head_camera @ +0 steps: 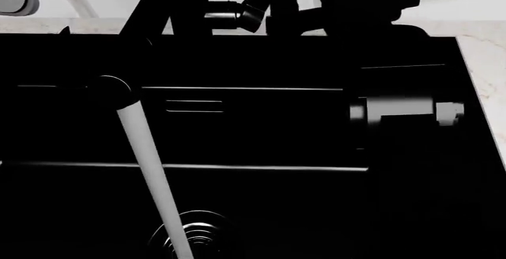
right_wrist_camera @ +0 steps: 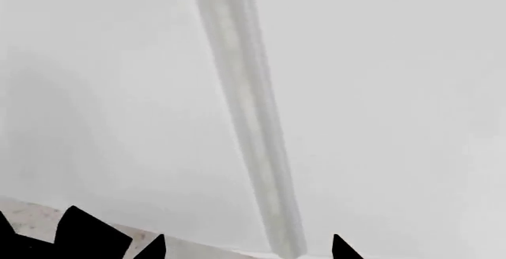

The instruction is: Pick the eggplants and mangos from the sink and place them in one bowl. Place the bell pepper in the other bowl. Then turn off the sink faucet.

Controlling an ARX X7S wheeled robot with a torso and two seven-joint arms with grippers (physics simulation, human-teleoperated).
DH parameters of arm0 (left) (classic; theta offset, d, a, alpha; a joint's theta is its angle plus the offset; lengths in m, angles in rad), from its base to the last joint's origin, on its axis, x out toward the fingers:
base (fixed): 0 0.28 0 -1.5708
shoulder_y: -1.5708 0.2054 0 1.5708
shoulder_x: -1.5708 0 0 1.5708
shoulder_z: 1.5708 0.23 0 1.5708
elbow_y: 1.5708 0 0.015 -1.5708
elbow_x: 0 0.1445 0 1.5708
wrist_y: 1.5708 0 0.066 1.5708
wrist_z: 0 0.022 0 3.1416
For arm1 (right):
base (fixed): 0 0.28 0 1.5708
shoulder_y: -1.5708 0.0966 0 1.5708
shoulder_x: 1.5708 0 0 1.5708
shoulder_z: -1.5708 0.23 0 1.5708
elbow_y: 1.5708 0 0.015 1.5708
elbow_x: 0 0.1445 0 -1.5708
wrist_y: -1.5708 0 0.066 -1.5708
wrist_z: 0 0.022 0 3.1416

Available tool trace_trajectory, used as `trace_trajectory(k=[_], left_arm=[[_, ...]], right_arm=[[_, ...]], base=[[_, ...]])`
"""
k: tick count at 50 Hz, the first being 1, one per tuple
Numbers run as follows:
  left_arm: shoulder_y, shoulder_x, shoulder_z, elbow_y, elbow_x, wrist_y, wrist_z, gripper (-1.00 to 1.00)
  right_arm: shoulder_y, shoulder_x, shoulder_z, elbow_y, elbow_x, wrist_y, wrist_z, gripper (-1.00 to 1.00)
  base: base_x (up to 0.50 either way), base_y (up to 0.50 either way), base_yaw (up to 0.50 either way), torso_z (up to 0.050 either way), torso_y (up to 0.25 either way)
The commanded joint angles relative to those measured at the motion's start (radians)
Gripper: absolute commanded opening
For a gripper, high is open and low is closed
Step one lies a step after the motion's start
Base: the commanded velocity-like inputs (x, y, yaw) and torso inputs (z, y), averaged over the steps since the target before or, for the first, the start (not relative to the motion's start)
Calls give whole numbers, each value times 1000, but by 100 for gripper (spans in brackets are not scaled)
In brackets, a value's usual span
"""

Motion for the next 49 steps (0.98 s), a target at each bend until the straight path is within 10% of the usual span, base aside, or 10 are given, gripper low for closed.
trace_trajectory(k=[1, 49], left_arm=[[13, 5, -23, 0, -34, 14, 11, 100], [18, 4, -22, 4, -25, 22, 13, 100]], right_arm=[[20, -28, 75, -1, -82, 2, -39, 100], [44, -21, 185, -5, -145, 35, -66, 100]], base=[[0, 0, 0, 0, 0], [0, 0, 0, 0, 0]])
